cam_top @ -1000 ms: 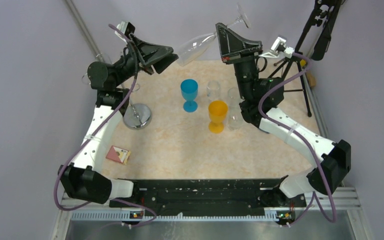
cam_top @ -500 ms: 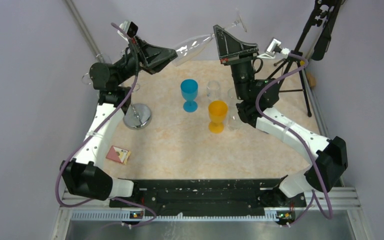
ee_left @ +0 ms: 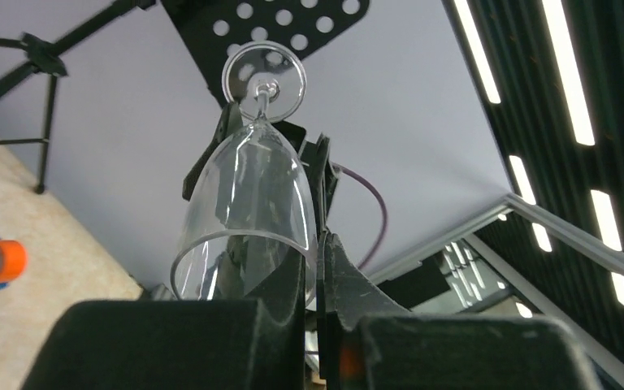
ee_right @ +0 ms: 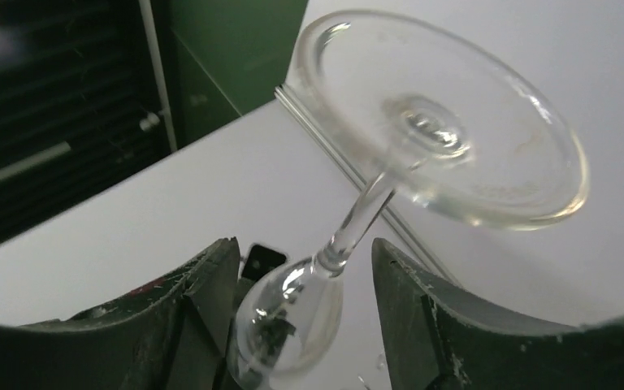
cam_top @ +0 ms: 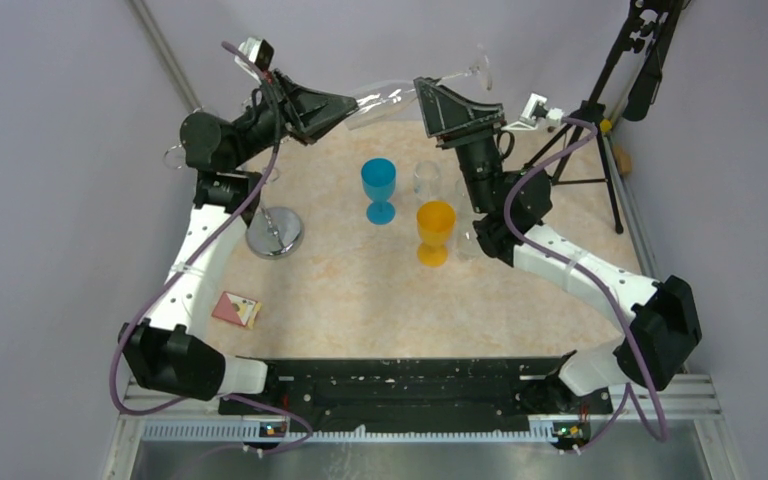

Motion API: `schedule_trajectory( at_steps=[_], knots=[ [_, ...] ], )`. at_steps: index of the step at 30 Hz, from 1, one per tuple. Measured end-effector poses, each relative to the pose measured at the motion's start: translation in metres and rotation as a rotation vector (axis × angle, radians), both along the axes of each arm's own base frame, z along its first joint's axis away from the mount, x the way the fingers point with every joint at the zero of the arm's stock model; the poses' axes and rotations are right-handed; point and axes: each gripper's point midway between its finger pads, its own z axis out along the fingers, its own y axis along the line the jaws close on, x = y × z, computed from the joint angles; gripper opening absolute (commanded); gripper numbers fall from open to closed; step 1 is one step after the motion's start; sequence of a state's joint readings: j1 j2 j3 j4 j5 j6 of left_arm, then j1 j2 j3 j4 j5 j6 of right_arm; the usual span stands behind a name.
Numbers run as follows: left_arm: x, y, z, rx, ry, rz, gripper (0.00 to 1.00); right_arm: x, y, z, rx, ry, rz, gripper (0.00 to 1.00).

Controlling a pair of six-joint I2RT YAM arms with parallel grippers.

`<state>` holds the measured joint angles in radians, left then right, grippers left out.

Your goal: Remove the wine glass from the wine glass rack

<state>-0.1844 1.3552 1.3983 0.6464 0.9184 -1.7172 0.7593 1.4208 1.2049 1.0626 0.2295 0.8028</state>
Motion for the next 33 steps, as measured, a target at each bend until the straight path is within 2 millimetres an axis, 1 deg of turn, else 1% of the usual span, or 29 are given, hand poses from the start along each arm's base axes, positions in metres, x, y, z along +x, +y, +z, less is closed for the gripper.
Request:
schedule_trajectory(
  at_steps=[3, 6, 8, 12, 15, 17, 19, 21, 22, 25, 27, 30, 33],
  knots=[
    [0.007, -0.001, -0.003, 0.048, -0.012, 0.048, 0.00, 0.000, 0.004, -0.017, -0.062, 0.015, -0.005, 0.71],
    [0.015, -0.001, -0.005, 0.117, -0.026, 0.112, 0.00, -0.006, 0.002, -0.034, -0.131, 0.028, -0.015, 0.72],
    [0.019, 0.000, -0.007, 0.171, -0.034, 0.154, 0.00, -0.014, -0.004, -0.040, -0.178, 0.027, -0.032, 0.70],
    [0.019, 0.004, -0.016, 0.292, -0.053, 0.210, 0.00, -0.030, -0.022, -0.045, -0.291, 0.013, -0.099, 0.64],
    [0.017, 0.009, -0.031, 0.408, -0.071, 0.258, 0.00, -0.040, -0.040, -0.044, -0.361, 0.007, -0.173, 0.60],
    [0.015, 0.014, -0.041, 0.479, -0.079, 0.284, 0.00, -0.041, -0.054, -0.045, -0.396, 0.027, -0.240, 0.59],
    [0.009, 0.020, -0.056, 0.565, -0.081, 0.307, 0.00, -0.038, -0.066, -0.049, -0.425, 0.060, -0.301, 0.57],
    [0.004, 0.029, -0.072, 0.654, -0.069, 0.329, 0.00, -0.031, -0.074, -0.059, -0.467, 0.107, -0.356, 0.57],
    [0.002, 0.032, -0.078, 0.687, -0.064, 0.336, 0.00, -0.027, -0.076, -0.065, -0.486, 0.129, -0.375, 0.57],
    [-0.008, 0.043, -0.100, 0.792, -0.043, 0.348, 0.00, -0.013, -0.081, -0.092, -0.570, 0.223, -0.434, 0.57],
    [-0.015, 0.049, -0.112, 0.848, -0.024, 0.344, 0.00, -0.007, -0.083, -0.107, -0.612, 0.273, -0.461, 0.56],
    [-0.022, 0.054, -0.126, 0.912, -0.004, 0.343, 0.00, -0.002, -0.087, -0.121, -0.652, 0.323, -0.487, 0.56],
    [-0.027, 0.054, -0.141, 0.979, 0.017, 0.334, 0.00, 0.000, -0.090, -0.128, -0.670, 0.348, -0.503, 0.56]
  ],
)
